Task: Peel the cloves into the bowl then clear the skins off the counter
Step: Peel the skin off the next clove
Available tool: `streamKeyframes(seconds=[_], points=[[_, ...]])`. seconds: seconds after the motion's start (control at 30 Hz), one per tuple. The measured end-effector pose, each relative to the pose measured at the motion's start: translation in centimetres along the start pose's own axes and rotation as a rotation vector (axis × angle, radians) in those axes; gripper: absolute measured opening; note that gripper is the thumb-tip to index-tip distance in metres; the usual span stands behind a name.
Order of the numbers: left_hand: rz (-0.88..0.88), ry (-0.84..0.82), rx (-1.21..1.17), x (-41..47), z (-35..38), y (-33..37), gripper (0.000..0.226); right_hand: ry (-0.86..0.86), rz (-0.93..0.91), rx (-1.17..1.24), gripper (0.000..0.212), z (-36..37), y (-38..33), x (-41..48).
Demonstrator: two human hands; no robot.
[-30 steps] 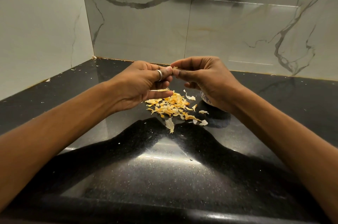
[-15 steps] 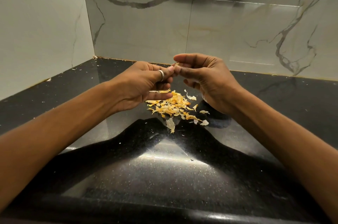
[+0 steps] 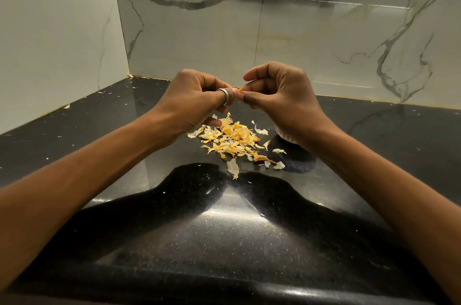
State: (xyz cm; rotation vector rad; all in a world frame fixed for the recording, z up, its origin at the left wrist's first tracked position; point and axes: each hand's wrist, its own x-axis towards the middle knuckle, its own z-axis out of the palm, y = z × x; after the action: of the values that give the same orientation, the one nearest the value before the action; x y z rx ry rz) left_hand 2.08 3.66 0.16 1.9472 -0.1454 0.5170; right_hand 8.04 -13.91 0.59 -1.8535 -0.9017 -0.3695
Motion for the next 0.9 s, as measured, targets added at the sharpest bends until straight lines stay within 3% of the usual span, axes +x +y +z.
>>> streamKeyframes(seconds=[0.4, 0.67, 0.9], points=[[0.064, 0.025, 0.136, 0.1, 0.0, -0.7, 0.013, -0.02, -0.141, -0.183, 0.037, 0.7, 0.3, -0.2], [-0.013, -0.006, 0.064, 0.2, -0.3, -0.7, 0.018, -0.084, 0.208, 0.447, 0.017, -0.3, -0.1, -0.2], [0.091, 0.013, 0.113, 0.0, 0.1, -0.4, 0.009, -0.078, 0.348, 0.524, 0.011, -0.4, -0.1, 0.0]])
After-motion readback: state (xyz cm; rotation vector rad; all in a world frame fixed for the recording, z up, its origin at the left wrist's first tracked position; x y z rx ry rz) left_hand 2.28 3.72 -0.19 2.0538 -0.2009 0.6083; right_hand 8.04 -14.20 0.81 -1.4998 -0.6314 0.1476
